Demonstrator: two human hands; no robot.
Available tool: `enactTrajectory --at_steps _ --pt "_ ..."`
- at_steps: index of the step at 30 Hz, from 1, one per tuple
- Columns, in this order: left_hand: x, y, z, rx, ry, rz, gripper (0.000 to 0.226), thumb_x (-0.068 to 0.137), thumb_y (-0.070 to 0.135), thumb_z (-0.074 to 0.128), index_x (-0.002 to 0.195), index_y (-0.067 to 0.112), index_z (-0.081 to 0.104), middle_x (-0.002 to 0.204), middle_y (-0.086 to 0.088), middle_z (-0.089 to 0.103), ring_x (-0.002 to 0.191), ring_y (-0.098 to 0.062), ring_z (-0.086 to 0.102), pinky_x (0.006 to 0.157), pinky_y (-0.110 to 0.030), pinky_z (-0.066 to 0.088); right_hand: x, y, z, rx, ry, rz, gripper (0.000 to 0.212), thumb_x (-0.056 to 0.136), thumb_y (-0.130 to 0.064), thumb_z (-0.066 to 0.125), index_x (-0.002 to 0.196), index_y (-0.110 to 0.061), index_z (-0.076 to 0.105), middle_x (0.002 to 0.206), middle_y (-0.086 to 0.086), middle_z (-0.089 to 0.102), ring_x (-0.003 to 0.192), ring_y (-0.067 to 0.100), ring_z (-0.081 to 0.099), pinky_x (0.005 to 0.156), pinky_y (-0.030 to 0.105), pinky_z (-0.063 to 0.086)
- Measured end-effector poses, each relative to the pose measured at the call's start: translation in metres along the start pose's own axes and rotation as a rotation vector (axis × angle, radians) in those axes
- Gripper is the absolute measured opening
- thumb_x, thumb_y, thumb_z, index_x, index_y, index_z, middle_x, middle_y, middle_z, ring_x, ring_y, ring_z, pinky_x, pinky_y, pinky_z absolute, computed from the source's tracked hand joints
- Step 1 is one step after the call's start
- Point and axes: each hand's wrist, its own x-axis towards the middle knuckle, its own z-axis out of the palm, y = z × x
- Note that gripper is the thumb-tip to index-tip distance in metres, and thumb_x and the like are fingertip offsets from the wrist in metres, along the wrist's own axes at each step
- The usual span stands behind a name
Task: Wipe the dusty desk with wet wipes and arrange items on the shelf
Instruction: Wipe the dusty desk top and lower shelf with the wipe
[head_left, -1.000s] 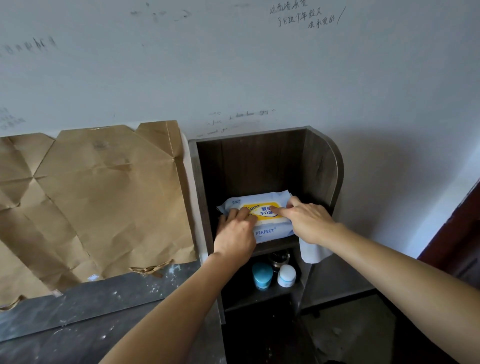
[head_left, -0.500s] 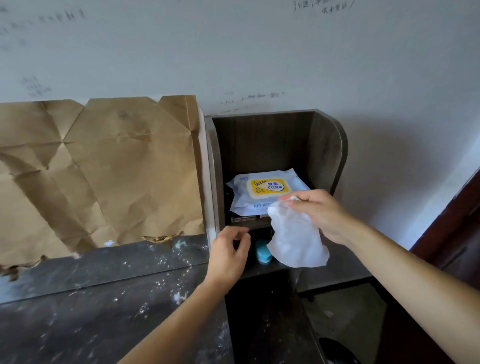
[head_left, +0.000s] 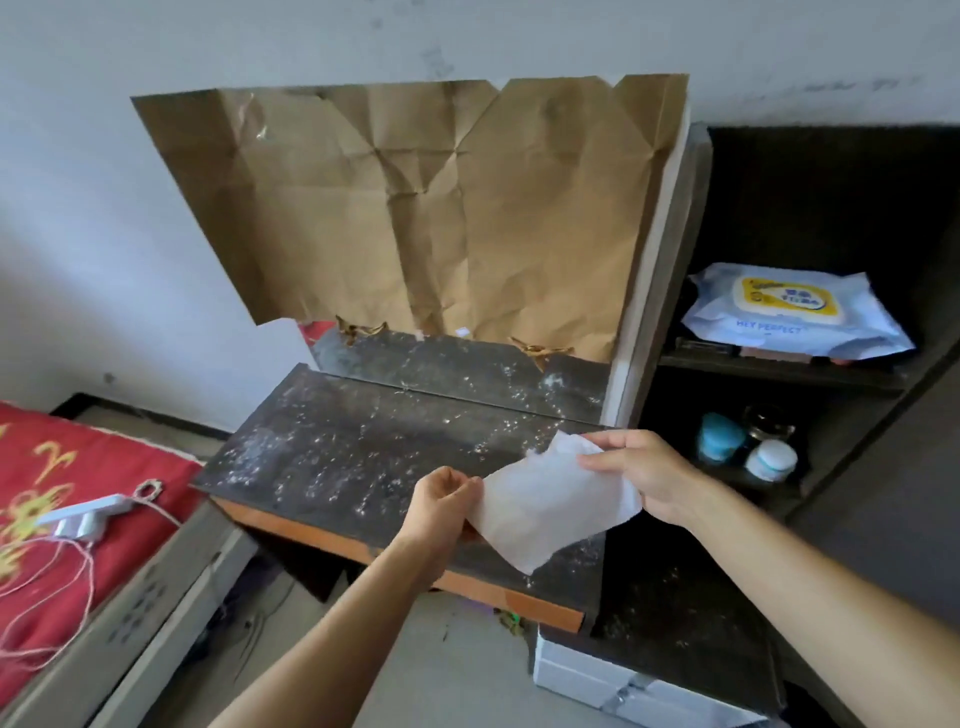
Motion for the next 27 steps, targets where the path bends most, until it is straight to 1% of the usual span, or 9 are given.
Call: enactTrajectory --at_steps 2,5,9,12,15,17,20,24,27 --pt "-0.008 -0.009 -0.032 -0.019 0.082 -0.006 0.009 0.091 0.003 0.054 0.084 0.005 0.050 0.068 -0.011 0.055 0.051 -0.021 0.053 0.045 -0.028 0.048 0.004 0.002 0.032 -0.065 -0.054 -0.009 0.015 0.077 -0.002 0.072 0.089 -0.010 0.072 0.086 0.012 0.072 0.077 0.025 0.066 0.076 0.035 0.052" --pt "-0.012 -0.017 -0.072 -0.053 0.103 -0.031 0.016 0.085 -0.013 0.047 0.086 0.003 0.052 0.066 -0.010 0.051 0.042 -0.017 0.053 0.038 -0.026 0.046 0.013 0.002 0.084 -0.290 0.029 -0.187 0.009 0.083 -0.009 0.068 0.077 -0.015 0.069 0.080 0.005 0.070 0.073 0.017 0.062 0.071 0.030 0.048" --pt "-0.001 -0.030 -0.129 0.050 0.136 -0.052 0.024 0.085 -0.014 0.048 0.074 0.001 0.062 0.069 -0.011 0.057 0.044 -0.016 0.052 0.043 -0.025 0.047 0.029 0.001 0.153 -0.598 0.026 -0.348 0.013 0.091 -0.017 0.058 0.080 -0.015 0.064 0.064 -0.003 0.059 0.058 0.008 0.048 0.055 0.024 0.035" --pt "0.011 -0.037 -0.185 0.064 0.207 -0.058 0.018 0.084 -0.013 0.053 0.078 -0.003 0.067 0.069 -0.010 0.063 0.041 -0.014 0.055 0.042 -0.023 0.045 0.042 -0.003 0.207 -0.731 0.003 -0.404 0.015 0.093 -0.021 0.054 0.079 -0.015 0.057 0.053 -0.007 0.044 0.048 0.005 0.035 0.047 0.022 0.025" --pt "0.024 -0.041 -0.244 0.074 0.232 -0.060 0.019 0.085 -0.005 0.053 0.092 0.005 0.068 0.077 -0.009 0.064 0.051 -0.016 0.054 0.046 -0.024 0.042 0.061 -0.007 0.266 -0.750 -0.014 -0.399 0.020 0.092 -0.026 0.053 0.075 -0.015 0.052 0.054 -0.006 0.044 0.049 0.009 0.036 0.049 0.027 0.025" --pt "0.034 -0.037 -0.277 -0.033 0.181 -0.096 0.019 0.088 0.004 0.053 0.099 0.008 0.068 0.081 -0.010 0.063 0.060 -0.020 0.055 0.052 -0.026 0.043 0.076 -0.014 0.306 -0.727 -0.034 -0.395 0.023 0.091 -0.030 0.054 0.071 -0.019 0.050 0.058 -0.005 0.049 0.053 0.010 0.042 0.052 0.030 0.031" --pt "0.047 -0.033 -0.314 -0.125 0.061 -0.123 0.024 0.088 0.023 0.066 0.095 0.001 0.070 0.077 -0.010 0.065 0.061 -0.018 0.059 0.053 -0.025 0.046 0.093 -0.027 0.359 -0.613 -0.072 -0.372 0.026 0.090 -0.029 0.058 0.067 -0.021 0.051 0.060 -0.008 0.052 0.056 0.009 0.045 0.056 0.030 0.037" --pt "0.076 -0.028 -0.356 -0.047 -0.009 -0.090 0.028 0.076 0.020 0.077 0.088 -0.004 0.069 0.084 -0.014 0.071 0.071 -0.022 0.066 0.066 -0.030 0.052 0.118 -0.046 0.401 -0.522 -0.078 -0.336 0.029 0.091 -0.027 0.059 0.067 -0.014 0.050 0.058 -0.006 0.043 0.054 0.009 0.037 0.053 0.026 0.030" --pt "0.105 -0.025 -0.380 -0.285 -0.026 -0.091 0.029 0.080 0.018 0.073 0.100 -0.002 0.068 0.100 -0.021 0.070 0.087 -0.031 0.066 0.083 -0.041 0.053 0.145 -0.051 0.415 -0.421 -0.047 -0.239 0.026 0.092 -0.028 0.058 0.072 -0.012 0.054 0.059 -0.002 0.043 0.057 0.012 0.038 0.054 0.027 0.031"
